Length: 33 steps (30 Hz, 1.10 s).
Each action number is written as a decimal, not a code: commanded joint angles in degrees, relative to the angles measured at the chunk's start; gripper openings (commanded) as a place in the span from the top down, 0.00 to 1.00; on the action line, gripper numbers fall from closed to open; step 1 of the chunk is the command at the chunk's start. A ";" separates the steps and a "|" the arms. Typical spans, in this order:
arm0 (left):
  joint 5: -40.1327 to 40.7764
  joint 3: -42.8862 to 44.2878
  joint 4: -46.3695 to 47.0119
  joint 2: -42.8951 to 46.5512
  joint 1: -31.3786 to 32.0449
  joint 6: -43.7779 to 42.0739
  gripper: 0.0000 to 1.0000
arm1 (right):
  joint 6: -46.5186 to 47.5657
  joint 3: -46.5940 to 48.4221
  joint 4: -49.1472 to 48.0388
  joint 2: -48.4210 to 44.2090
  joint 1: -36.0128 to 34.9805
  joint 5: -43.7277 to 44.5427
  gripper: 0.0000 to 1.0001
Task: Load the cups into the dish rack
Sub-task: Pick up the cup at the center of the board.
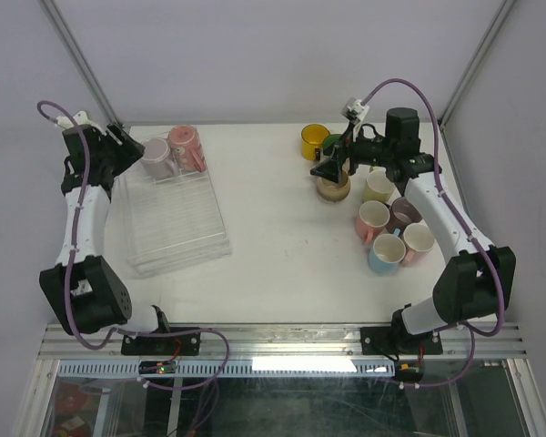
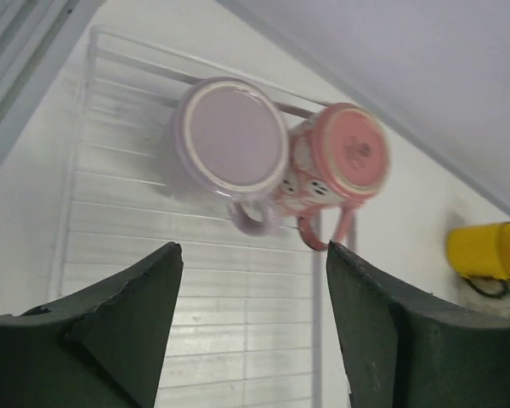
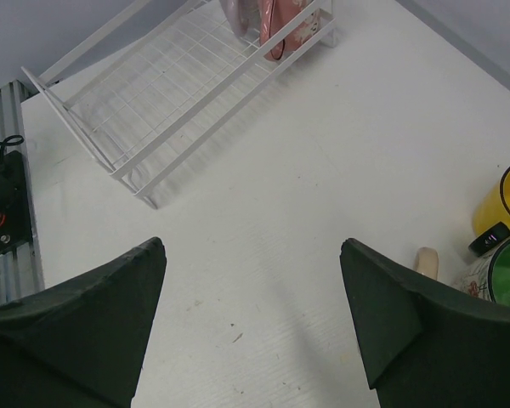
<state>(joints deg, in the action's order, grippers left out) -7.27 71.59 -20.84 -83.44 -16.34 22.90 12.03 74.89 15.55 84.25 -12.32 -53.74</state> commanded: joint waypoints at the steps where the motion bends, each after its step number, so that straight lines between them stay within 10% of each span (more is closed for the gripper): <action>1: -9.96 -6.28 9.06 8.29 -0.19 7.35 0.28 | 1.79 2.59 -1.85 -2.75 -0.34 -1.18 0.14; 18: -4.56 -10.35 22.55 21.76 18.76 3.33 0.08 | 6.15 6.75 -1.06 -2.51 1.04 8.50 0.04; 33: -11.73 -15.99 43.50 22.47 18.97 14.18 0.01 | 16.82 14.82 13.83 2.06 7.12 23.71 0.01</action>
<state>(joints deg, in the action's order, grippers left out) -14.57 57.14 12.34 -59.81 2.90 30.87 25.63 85.10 24.91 85.36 -6.94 -34.76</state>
